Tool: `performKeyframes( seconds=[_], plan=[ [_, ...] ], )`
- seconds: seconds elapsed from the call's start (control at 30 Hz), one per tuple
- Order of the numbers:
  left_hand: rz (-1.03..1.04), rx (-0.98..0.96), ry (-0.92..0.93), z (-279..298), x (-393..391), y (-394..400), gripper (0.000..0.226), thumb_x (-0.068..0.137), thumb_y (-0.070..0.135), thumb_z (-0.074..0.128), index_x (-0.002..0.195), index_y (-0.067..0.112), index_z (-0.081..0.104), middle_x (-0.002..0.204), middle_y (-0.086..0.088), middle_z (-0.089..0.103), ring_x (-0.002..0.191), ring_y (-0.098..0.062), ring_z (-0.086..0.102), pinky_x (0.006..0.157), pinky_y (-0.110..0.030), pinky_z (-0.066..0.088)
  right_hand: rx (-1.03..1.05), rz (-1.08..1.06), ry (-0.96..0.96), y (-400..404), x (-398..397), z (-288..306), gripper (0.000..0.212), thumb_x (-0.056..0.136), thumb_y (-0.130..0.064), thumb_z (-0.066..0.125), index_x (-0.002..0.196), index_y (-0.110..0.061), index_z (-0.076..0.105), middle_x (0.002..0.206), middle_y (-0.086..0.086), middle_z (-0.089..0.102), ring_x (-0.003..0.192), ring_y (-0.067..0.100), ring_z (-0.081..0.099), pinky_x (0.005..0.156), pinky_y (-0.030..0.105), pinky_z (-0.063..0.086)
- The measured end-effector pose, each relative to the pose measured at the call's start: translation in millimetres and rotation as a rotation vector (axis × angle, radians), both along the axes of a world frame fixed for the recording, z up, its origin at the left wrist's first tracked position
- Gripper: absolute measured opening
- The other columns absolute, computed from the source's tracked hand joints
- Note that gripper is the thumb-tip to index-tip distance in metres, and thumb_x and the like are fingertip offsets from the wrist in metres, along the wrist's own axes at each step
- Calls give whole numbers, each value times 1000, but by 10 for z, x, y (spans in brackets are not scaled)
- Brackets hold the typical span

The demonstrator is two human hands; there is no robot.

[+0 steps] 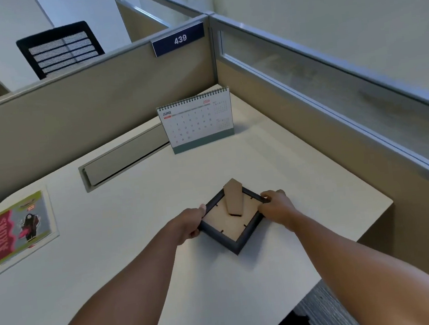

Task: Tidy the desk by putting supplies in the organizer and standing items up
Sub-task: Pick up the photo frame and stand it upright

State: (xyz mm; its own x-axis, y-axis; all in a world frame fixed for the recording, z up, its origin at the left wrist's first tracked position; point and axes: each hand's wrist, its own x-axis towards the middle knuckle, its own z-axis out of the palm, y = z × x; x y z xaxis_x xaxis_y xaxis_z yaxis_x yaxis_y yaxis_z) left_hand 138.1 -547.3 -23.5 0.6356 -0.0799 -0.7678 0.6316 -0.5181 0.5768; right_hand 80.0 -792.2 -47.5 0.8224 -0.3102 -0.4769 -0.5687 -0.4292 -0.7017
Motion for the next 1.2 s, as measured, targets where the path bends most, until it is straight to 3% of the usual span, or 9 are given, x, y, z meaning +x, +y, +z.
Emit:
performKeyframes(
  seconds=[0.17,0.27,0.5,0.6,0.7,0.8,0.9,1.03,1.2],
  plan=[
    [140,-29,-14,265,333,-143,29,103,38,48,104,10,57,89,-4,50,68,-12,47,50,-19,42,-116,254,-199,-220,240,95,58,79,-1,61,132,-24,56,138,2,37,122,17,38,82,12,40],
    [173,-41,-12,456,516,-276,24,103,33,50,101,10,55,83,-5,50,62,-12,48,44,-18,41,-351,376,-374,-335,432,239,50,77,-16,79,124,-27,63,141,-5,42,131,21,31,103,33,41],
    [102,-102,42,875,823,-656,21,100,21,45,92,13,62,65,3,63,51,-8,45,45,-16,34,-238,294,-786,-559,871,429,20,79,-2,75,96,-12,71,94,2,72,85,24,65,79,46,55],
    [90,-110,15,988,888,-816,25,97,44,51,91,21,60,72,4,66,52,-8,43,50,-18,35,-119,187,-731,-682,1018,481,15,84,-2,72,97,-7,69,91,7,70,83,27,66,78,34,55],
    [176,-152,-34,990,947,-914,72,76,83,53,101,17,66,87,-3,63,64,-13,48,58,-24,42,22,111,-607,-838,1079,582,14,88,-6,68,101,-9,66,89,4,66,80,20,58,62,7,40],
    [199,-243,-91,915,971,-1018,96,67,95,41,116,16,65,105,-4,58,89,-19,52,84,-36,51,194,49,-519,-992,1148,589,14,88,-13,70,99,-15,61,89,-1,65,77,13,57,56,4,40],
    [179,-331,-109,830,971,-1182,100,68,97,32,122,19,64,113,-2,58,105,-19,51,102,-45,43,313,9,-451,-1093,1205,573,16,89,-21,70,100,-23,59,94,-7,68,86,9,65,68,14,50],
    [103,-297,-135,723,982,-1382,97,64,98,34,121,25,64,113,1,61,108,-17,53,98,-46,44,469,-28,-385,-1204,1271,493,14,88,-28,68,99,-30,60,106,4,72,97,21,71,85,45,59],
    [-48,-228,-147,687,1045,-1574,87,66,91,52,128,30,60,126,4,61,117,-14,56,101,-44,44,678,-59,-284,-1348,1333,376,37,85,-26,70,120,-18,58,115,8,71,104,27,70,91,54,55]
  ],
)
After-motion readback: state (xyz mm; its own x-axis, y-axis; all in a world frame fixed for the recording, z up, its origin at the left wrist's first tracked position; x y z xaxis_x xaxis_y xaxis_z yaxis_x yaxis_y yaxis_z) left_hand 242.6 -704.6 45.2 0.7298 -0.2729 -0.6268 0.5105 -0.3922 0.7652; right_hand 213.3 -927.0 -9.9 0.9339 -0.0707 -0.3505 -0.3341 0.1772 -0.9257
